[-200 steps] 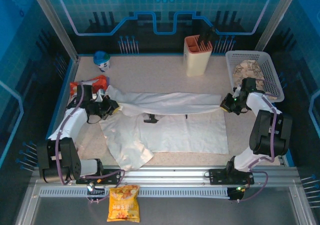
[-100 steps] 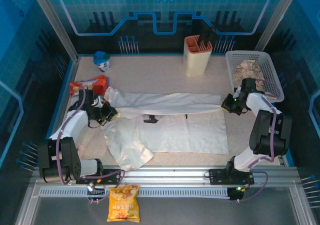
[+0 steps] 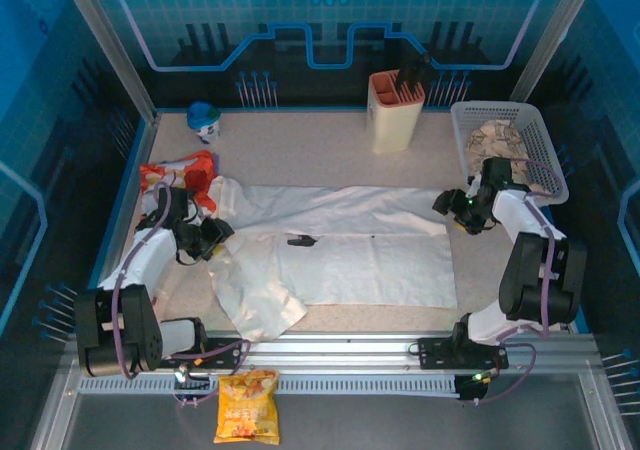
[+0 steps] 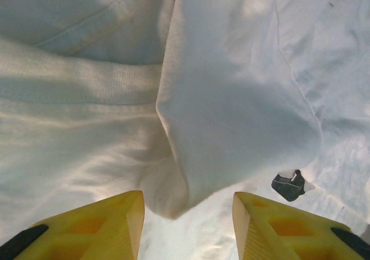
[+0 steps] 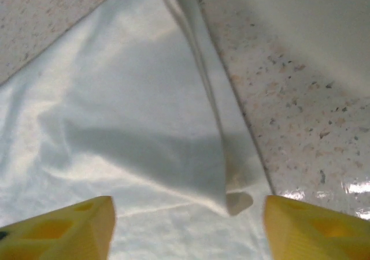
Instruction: Fold and stack the t-shirts
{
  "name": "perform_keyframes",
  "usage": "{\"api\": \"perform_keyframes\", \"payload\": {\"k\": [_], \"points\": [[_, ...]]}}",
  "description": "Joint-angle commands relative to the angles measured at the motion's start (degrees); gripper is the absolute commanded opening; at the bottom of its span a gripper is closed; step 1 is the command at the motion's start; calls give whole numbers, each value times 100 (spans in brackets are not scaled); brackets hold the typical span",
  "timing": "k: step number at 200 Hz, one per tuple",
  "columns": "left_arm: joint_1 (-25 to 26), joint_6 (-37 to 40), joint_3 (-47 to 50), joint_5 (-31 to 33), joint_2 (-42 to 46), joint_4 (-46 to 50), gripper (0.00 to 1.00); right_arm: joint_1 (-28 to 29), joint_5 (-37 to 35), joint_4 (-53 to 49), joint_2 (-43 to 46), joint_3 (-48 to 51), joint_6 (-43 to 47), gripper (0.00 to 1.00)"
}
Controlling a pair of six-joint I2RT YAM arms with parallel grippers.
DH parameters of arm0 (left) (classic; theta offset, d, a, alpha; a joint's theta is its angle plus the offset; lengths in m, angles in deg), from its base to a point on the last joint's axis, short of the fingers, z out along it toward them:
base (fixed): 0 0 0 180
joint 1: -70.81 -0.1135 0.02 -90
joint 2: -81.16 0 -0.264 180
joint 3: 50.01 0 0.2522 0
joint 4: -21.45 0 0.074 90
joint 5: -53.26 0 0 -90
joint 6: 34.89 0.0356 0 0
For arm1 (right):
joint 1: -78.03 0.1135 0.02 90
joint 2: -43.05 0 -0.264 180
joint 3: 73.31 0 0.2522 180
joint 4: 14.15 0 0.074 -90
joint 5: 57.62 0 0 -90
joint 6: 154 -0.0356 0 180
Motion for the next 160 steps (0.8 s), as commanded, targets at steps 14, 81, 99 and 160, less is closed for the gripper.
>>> {"api": "perform_keyframes", "payload": {"k": [14, 81, 99, 160], "points": [[278, 140, -278, 370, 593, 578, 45, 837, -404, -274, 875, 74, 33, 86], [1520, -522, 65, 669, 1626, 693, 37, 2117, -580, 442, 1412, 419, -377, 97], [1894, -695, 323, 738, 1412, 180, 32, 2278, -585, 558, 1255, 398, -471, 96], [2493, 432, -214, 1818, -267, -462, 30, 2424, -584, 541, 1156, 400, -509, 93]]}}
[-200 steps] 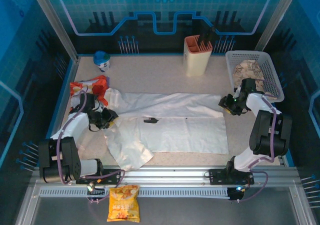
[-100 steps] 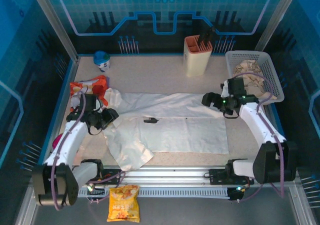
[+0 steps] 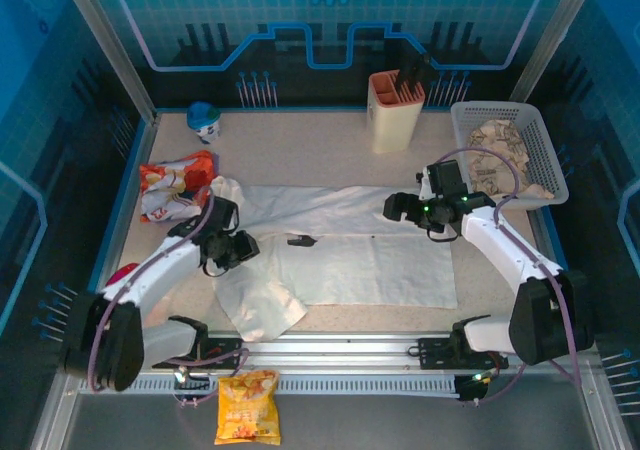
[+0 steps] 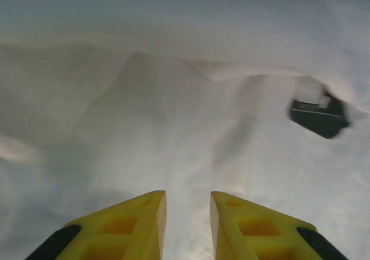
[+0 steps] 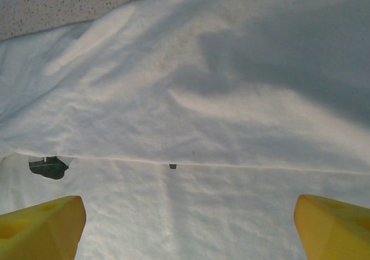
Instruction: Fold and stack the t-shirts
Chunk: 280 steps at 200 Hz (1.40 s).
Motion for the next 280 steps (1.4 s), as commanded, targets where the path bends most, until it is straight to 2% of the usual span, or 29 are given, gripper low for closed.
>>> {"api": "perform_keyframes", "payload": {"k": [1, 40, 63, 87, 142, 194, 254, 280], "points": [[194, 663, -440, 644, -361, -303, 31, 79, -77, 64, 71, 41, -57, 93], [360, 1326, -837, 816, -1043, -457, 41, 76, -63, 65, 91, 41, -61, 93], [521, 1566, -973, 1053, -1282, -555, 42, 41, -64, 63, 71, 42, -29, 93], [642, 1726, -1146, 1087, -1606, -536, 40, -10, 3, 66, 22, 18, -2, 93], [830, 1741, -1404, 1650, -2142, -420, 39, -128, 133, 74, -27, 7, 67, 93], [900, 1605, -1534, 2050, -2304, -245, 32, -245, 314, 181, 4, 95, 25, 92], [1126, 1527, -1506, 2156, -2411, -302, 32, -354, 385, 176, 94, 262, 10, 92], [1142, 1442, -1549, 2203, -2547, -250, 26, -371, 420, 160, 114, 270, 13, 92]]}}
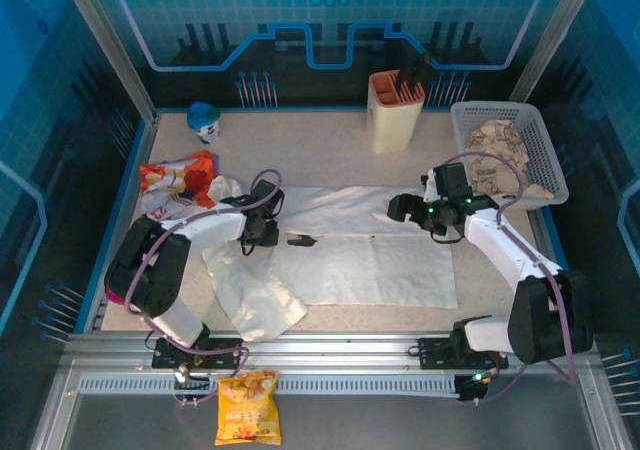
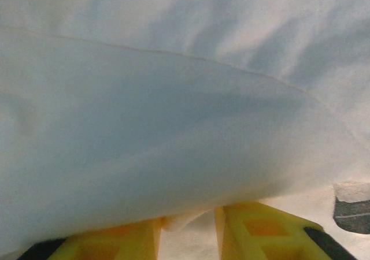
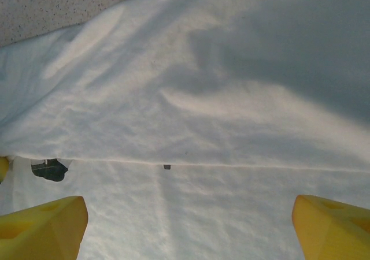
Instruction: Fold and stack the t-shirts
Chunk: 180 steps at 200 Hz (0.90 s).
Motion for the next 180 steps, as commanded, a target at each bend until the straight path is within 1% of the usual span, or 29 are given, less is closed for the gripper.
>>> {"api": "perform_keyframes", "payload": {"k": [1, 17, 35, 51, 84, 111, 146, 180], "points": [[29, -154, -155, 175, -166, 177, 26, -90, 130, -7, 115, 52, 10, 92], [31, -197, -193, 236, -193, 238, 20, -107, 121, -25, 150, 61, 27, 92], [34, -223, -269, 269, -139, 399, 8, -160, 129, -38, 194, 87, 29, 92], [32, -211, -375, 199, 13, 654, 0, -205, 161, -42, 212, 105, 46, 92], [25, -125, -746, -258, 283, 1435, 0, -280, 205, -41, 216, 149, 62, 92], [23, -111, -988, -788, 396, 1876, 0, -309, 276, 19, 190, 170, 47, 91], [23, 9, -1201, -889, 475, 2378, 0, -320, 339, 19, 163, 180, 56, 91], [25, 102, -1247, -1359, 544, 2733, 0, -333, 372, 13, 169, 191, 71, 91]]}}
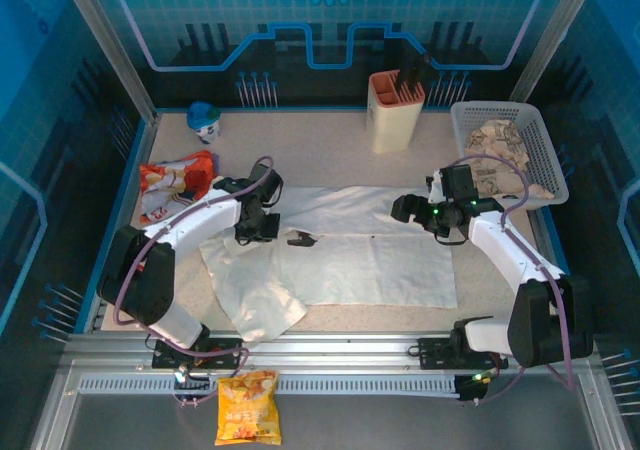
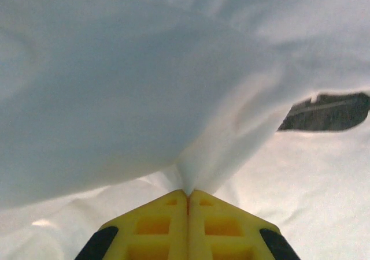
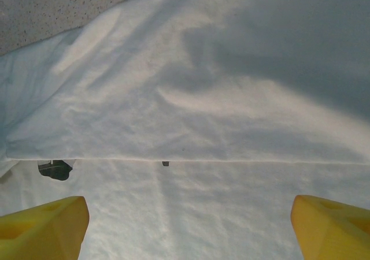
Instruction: Fold and stack the t-shirts
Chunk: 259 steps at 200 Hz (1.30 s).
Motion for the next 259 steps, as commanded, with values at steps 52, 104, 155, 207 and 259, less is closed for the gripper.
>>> {"api": "perform_keyframes", "payload": {"k": [52, 104, 155, 207, 259], "points": [[-167, 79, -192, -1242, 453, 567, 4, -109, 179, 4, 8, 57, 79, 91], [-547, 151, -46, -1187, 81, 393, 8, -107, 179, -15, 9, 57, 102, 90], [-962, 164, -221, -660, 85, 437, 64, -113, 214, -102, -109, -39, 178, 90], [-2096, 114, -926, -339, 123, -46, 55, -396, -71, -308, -456, -568, 341, 91], [-2309, -305, -1271, -1049, -314, -693, 53, -603, 243, -498, -1759, -1688, 364, 90]]}}
